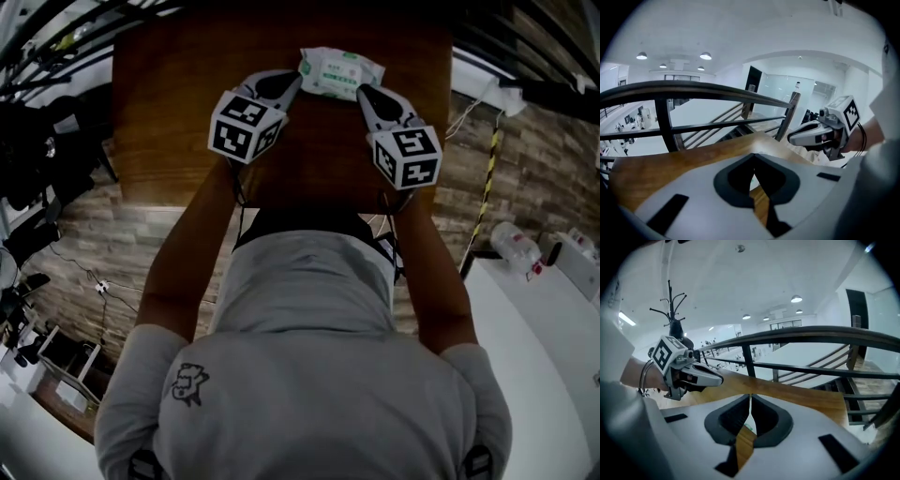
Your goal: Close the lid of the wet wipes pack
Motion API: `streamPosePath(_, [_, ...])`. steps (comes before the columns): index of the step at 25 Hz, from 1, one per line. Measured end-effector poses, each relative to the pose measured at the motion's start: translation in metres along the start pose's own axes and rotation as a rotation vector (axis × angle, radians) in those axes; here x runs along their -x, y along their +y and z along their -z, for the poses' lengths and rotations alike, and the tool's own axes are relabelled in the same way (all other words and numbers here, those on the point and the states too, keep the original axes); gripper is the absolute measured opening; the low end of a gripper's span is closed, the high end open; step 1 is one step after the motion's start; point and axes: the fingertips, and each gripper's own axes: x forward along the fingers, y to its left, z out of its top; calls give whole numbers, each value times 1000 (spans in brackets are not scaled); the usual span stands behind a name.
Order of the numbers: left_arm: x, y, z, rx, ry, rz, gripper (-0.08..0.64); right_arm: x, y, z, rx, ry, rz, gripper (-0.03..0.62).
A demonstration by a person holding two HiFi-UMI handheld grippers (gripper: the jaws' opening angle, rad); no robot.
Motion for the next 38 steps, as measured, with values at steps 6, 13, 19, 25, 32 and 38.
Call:
streamPosePath(6, [75,-28,-38,-59,-118,-11,12,64,33,-39,24,-115,0,40])
streamPosePath(13, [158,-66,-76,-162,-241,-9,14,137,75,-79,41,-243,10,40])
streamPosePath(19, [205,-85,-74,-180,-311,-3,14,169,105,-93,83,-307,29,40])
streamPosePath(25, [240,-97,-74,-142,-356,-1,14,208,127,-103,132,-334,29,40])
streamPosePath(32, [272,-144,-91,-191,-436,-79,14,256,134,-93,157,-389,-2,40])
streamPosePath(38, [275,-204,-78,-217,-438,-121,14,303,128,-62,150,-418,-28,40])
